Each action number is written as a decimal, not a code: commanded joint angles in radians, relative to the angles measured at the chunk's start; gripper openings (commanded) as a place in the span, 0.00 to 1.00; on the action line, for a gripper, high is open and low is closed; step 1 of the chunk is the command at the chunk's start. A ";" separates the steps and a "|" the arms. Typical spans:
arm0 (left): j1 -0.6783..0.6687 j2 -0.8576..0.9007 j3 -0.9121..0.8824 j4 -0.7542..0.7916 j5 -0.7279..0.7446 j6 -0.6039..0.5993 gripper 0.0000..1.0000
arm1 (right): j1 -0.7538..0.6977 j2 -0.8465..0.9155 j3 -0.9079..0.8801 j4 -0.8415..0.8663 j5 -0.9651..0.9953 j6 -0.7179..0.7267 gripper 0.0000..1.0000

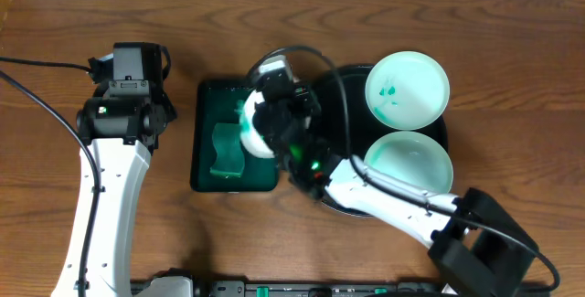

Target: Clean dirty plates on tray and stack at the side

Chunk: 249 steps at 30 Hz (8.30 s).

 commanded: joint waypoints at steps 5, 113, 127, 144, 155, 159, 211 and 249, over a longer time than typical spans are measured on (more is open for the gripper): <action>0.004 -0.013 0.005 -0.005 -0.024 0.013 0.80 | -0.163 -0.144 0.014 -0.145 -0.372 0.386 0.01; 0.004 -0.013 0.005 -0.005 -0.024 0.013 0.80 | -0.167 0.444 1.233 -1.647 -0.254 0.444 0.01; 0.004 -0.013 0.005 -0.005 -0.024 0.013 0.79 | 0.027 0.444 1.240 -1.500 0.219 0.252 0.01; 0.004 -0.013 0.005 -0.005 -0.024 0.013 0.80 | 0.136 0.444 1.240 -1.311 0.371 -0.046 0.01; 0.004 -0.013 0.005 -0.005 -0.024 0.013 0.80 | 0.128 0.444 1.240 -1.336 0.358 -0.001 0.01; 0.004 -0.013 0.005 -0.005 -0.024 0.013 0.80 | 0.100 0.444 1.239 -1.425 0.187 0.185 0.01; 0.004 -0.013 0.005 -0.005 -0.024 0.013 0.80 | -1.537 0.428 1.149 -1.936 -0.773 0.293 0.01; 0.004 -0.013 0.005 -0.005 -0.024 0.013 0.80 | -1.412 0.425 0.831 -1.629 -0.839 0.233 0.35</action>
